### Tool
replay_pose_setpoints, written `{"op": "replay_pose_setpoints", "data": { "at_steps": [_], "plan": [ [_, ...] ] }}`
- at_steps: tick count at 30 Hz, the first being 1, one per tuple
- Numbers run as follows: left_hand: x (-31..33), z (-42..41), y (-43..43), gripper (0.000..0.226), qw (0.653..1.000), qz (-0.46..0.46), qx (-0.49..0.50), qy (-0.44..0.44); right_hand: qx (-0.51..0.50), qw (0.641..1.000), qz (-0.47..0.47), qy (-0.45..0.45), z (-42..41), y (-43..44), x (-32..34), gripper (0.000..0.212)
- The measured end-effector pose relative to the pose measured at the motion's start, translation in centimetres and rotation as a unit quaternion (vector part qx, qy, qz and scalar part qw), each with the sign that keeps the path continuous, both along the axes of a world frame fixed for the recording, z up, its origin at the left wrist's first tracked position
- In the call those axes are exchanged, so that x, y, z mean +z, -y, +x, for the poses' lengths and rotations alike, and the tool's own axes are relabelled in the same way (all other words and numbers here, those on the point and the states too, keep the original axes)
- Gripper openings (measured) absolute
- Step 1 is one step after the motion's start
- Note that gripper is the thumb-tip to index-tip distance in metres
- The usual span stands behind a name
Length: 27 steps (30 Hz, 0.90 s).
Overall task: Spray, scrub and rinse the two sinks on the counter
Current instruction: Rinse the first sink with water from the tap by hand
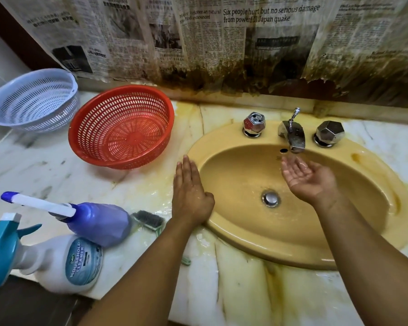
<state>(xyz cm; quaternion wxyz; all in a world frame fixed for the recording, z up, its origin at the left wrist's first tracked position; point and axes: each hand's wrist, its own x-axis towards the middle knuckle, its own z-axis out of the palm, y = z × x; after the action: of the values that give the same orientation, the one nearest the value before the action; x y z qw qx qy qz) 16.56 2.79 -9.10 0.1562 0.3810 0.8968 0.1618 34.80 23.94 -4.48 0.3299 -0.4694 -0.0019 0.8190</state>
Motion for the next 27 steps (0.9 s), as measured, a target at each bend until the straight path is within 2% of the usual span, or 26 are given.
{"op": "replay_pose_setpoints", "data": {
  "at_steps": [3,5,7,9,11,13,14,15,17,19,21,24,27],
  "plan": [
    [0.3,0.0,-0.5,0.096,1.0,-0.011,0.007,0.009,0.025,1.0,0.007,0.001,-0.3,0.6,-0.4,0.038],
    [0.3,0.6,-0.2,0.091,0.999,-0.042,-0.003,0.001,0.102,0.994,0.025,0.0,-1.0,1.8,0.5,0.035],
    [0.3,1.5,1.0,0.085,0.995,-0.072,-0.057,-0.027,0.209,0.977,0.048,0.003,-1.6,3.5,1.9,0.033],
    [0.6,2.4,2.8,0.084,0.983,-0.092,-0.151,-0.054,0.329,0.94,0.085,0.024,-2.0,5.4,3.4,0.038],
    [1.1,2.6,4.4,0.08,0.962,-0.092,-0.251,-0.062,0.445,0.883,0.135,0.066,-1.9,7.0,4.3,0.041],
    [1.9,1.4,5.0,0.072,0.943,-0.089,-0.318,-0.035,0.514,0.831,0.177,0.116,-1.3,8.1,4.5,0.041],
    [2.1,0.6,5.1,0.072,0.935,-0.09,-0.343,-0.021,0.517,0.824,0.187,0.138,-1.0,8.1,4.3,0.041],
    [2.3,-0.3,5.0,0.075,0.926,-0.091,-0.365,-0.016,0.501,0.83,0.191,0.152,-0.6,7.7,3.8,0.042],
    [2.1,-1.7,4.6,0.079,0.91,-0.091,-0.403,-0.026,0.408,0.885,0.166,0.154,0.3,5.5,2.4,0.045],
    [1.6,-2.4,4.0,0.074,0.898,-0.09,-0.427,-0.052,0.267,0.953,0.096,0.11,1.3,2.4,0.5,0.046],
    [1.3,-2.9,3.3,0.069,0.884,-0.092,-0.452,-0.081,0.136,0.989,0.024,0.05,1.9,-0.1,-1.1,0.045],
    [1.7,-3.4,2.3,0.071,0.862,-0.113,-0.483,-0.102,0.052,0.998,-0.017,0.004,1.4,-1.5,-2.3,0.04],
    [1.9,-3.6,1.7,0.074,0.85,-0.133,-0.498,-0.109,0.104,0.994,-0.002,-0.024,-0.1,-0.4,-1.5,0.032]
  ]
}}
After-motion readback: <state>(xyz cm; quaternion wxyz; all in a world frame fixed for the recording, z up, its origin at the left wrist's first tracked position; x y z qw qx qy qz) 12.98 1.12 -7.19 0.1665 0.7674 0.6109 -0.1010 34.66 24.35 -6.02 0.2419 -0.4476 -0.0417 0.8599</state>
